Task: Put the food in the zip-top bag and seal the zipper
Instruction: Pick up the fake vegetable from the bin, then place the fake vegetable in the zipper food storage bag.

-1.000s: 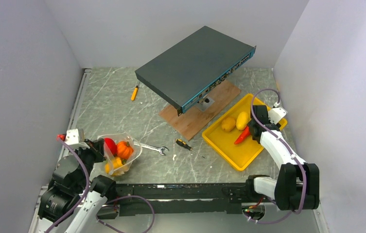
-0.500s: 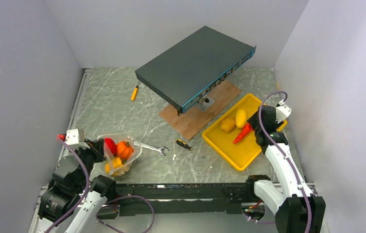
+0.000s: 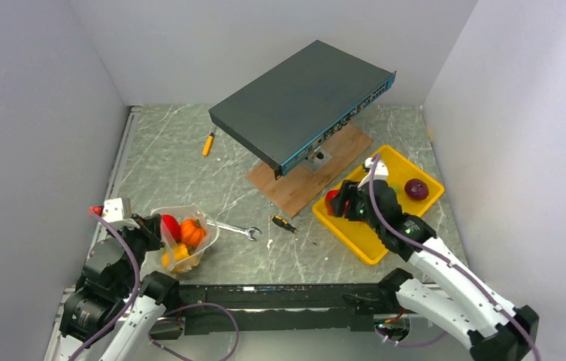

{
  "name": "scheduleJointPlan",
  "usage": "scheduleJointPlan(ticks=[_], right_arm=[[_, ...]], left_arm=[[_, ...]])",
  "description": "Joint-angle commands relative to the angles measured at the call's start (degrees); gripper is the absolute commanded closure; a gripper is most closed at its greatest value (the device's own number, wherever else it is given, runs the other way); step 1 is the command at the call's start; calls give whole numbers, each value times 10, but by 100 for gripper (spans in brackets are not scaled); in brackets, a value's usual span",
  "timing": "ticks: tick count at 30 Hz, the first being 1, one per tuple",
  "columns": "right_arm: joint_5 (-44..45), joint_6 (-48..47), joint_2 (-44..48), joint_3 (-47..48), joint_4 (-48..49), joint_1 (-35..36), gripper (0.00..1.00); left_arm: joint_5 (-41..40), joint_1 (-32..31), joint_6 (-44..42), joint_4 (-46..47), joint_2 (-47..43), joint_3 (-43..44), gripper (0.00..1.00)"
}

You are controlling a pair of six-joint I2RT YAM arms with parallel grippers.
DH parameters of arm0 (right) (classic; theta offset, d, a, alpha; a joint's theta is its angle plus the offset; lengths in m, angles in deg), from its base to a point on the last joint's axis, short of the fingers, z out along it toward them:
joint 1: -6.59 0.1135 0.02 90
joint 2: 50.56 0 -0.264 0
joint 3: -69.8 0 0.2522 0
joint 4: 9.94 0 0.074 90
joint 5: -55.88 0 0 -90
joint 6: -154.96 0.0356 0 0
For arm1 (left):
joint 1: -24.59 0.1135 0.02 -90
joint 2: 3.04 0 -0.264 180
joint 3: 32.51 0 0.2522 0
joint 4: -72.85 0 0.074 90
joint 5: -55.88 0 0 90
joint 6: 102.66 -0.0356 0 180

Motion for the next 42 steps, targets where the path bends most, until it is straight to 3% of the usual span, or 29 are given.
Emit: scheduleJointPlan(ticks=[1, 7, 11, 17, 23, 27, 32, 42], right_arm=[[-49, 13, 34, 1, 49, 147, 100], [49, -7, -47, 43, 146, 419, 100], [60, -56, -171, 126, 205, 509, 100], [35, -98, -289, 212, 287, 519, 100], [39, -130, -345, 307, 272, 515, 100], [46, -155, -344, 322, 272, 505, 100], [37, -158, -324, 333, 246, 478, 100], [-40, -148, -370, 319, 302, 466, 100]], left_arm=[[-10, 3, 1, 22, 5, 7, 100], [-13, 3, 4, 18, 16, 9, 100], [-23, 3, 9, 16, 12, 10, 100], [30, 3, 39, 43, 74, 89, 100], [74, 3, 82, 4, 184, 179, 100], [140, 3, 97, 12, 210, 170, 100], [129, 3, 92, 8, 184, 131, 100], [199, 3, 9, 58, 123, 41, 100]])
